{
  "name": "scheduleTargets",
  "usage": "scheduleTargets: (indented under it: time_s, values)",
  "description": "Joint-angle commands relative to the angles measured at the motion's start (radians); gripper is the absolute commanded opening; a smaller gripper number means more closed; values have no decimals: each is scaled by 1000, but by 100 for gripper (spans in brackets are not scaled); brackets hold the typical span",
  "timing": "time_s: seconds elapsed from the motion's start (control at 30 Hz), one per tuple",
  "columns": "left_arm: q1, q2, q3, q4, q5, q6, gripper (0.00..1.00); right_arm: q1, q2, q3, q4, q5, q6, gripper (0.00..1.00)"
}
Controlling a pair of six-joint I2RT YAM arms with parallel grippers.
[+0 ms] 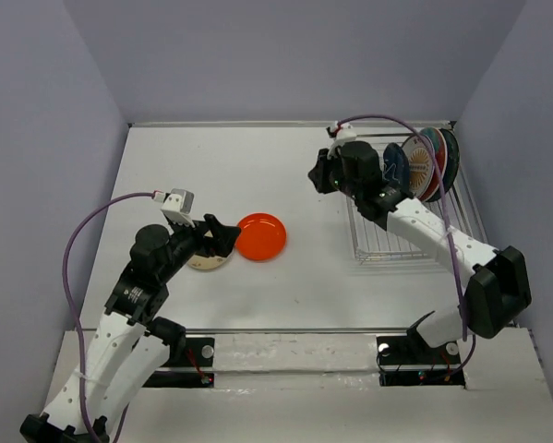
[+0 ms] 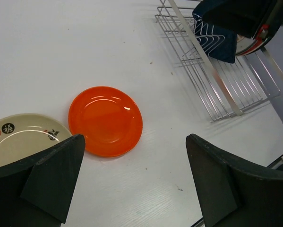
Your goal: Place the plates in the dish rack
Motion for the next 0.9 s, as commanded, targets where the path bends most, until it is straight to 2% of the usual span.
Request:
scheduleTargets:
  time_s: [0.0,0.03,0.07,0.17,0.2,0.63,0.77,0.87]
  values:
    - [-1,23,15,-2,-73,-1,99,32,92,-115,177,-321,197,19]
    - [-1,21,15,-6,-82,-1,99,41,92,-115,198,-334,208,26]
    - [-1,20,15,-7,-94,-1,99,55,130,-135,210,-343,217,43]
    - [-1,29,15,-7,-102,-3,99,55,196,-163,238,-360,257,58]
    - [-1,33,15,-4,-101,-3,99,64,207,-175,268,-367,280,60]
    - [-1,69,12,-1,-118,-6,99,73,428,-278,476,-446,378,53]
    - [-1,72,12,2,-113,-9,99,73,471,-290,522,-456,403,49]
    - [-1,73,12,1,-110,-6,99,73,494,-299,552,-452,427,41]
